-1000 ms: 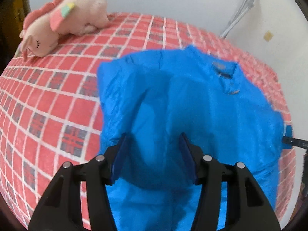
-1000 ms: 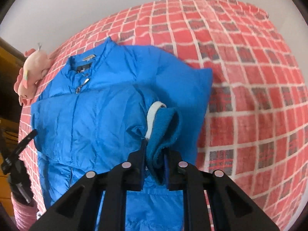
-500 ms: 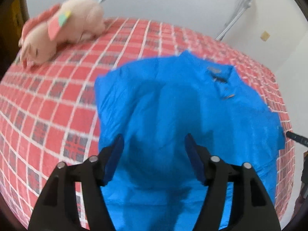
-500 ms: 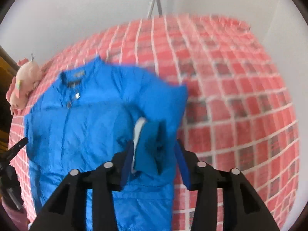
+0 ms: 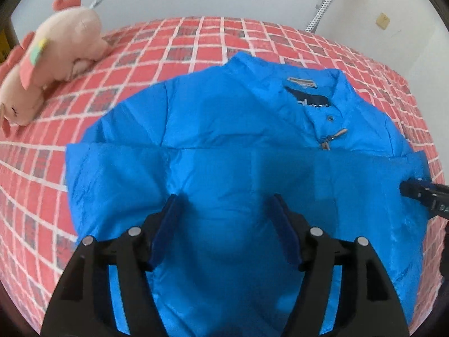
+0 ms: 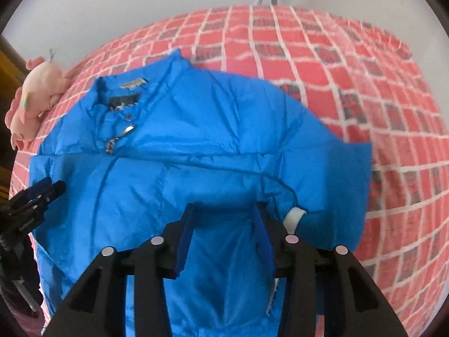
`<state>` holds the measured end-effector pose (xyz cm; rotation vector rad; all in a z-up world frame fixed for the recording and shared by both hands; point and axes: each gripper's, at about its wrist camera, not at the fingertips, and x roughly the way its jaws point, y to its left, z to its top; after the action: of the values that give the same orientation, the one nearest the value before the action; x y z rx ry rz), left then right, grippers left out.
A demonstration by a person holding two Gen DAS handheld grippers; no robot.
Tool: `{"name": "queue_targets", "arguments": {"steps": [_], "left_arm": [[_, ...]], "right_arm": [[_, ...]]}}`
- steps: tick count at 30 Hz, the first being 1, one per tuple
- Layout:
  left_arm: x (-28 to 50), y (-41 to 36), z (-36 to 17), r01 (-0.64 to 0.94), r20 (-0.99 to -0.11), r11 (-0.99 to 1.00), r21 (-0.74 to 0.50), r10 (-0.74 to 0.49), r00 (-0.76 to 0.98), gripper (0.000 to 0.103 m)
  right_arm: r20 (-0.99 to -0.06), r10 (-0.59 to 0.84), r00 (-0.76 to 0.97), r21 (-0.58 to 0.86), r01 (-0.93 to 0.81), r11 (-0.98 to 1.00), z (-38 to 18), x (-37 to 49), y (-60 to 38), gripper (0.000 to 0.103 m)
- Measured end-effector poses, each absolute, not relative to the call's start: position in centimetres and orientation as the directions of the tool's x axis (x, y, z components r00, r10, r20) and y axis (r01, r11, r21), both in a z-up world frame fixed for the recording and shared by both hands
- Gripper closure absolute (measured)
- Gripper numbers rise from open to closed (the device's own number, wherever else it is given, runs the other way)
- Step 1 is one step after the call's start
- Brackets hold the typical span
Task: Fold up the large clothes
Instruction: 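Grasp the white-banded hem with both grippers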
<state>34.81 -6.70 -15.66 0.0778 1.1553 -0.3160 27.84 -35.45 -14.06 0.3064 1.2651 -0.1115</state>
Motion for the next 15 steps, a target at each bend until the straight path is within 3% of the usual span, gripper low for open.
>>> {"name": "queue_targets", "arguments": {"steps": [5, 10, 15], "left_arm": [[35.2, -6.5, -15.3, 0.266, -0.912, 0.958, -0.108, -0.202, 0.357, 0.036], [32.2, -6.1, -11.8, 0.273, -0.880, 0.956, -0.111, -0.222, 0.419, 0.038], [29.6, -6.8, -12.5, 0.308, -0.896, 0.946, -0.102, -0.222, 0.385, 0.037]], "right_arm": [[-0.951, 0.087, 0.298, 0.164, 0.244, 0.956, -13.9, 27.9, -35.2, 0.061], [-0.916, 0.163, 0.367, 0.237, 0.168, 0.957, -10.2, 24.9, -33.5, 0.061], [-0.931, 0.122, 0.345, 0.174, 0.123, 0.977, -10.9, 22.8, -31.2, 0.061]]}}
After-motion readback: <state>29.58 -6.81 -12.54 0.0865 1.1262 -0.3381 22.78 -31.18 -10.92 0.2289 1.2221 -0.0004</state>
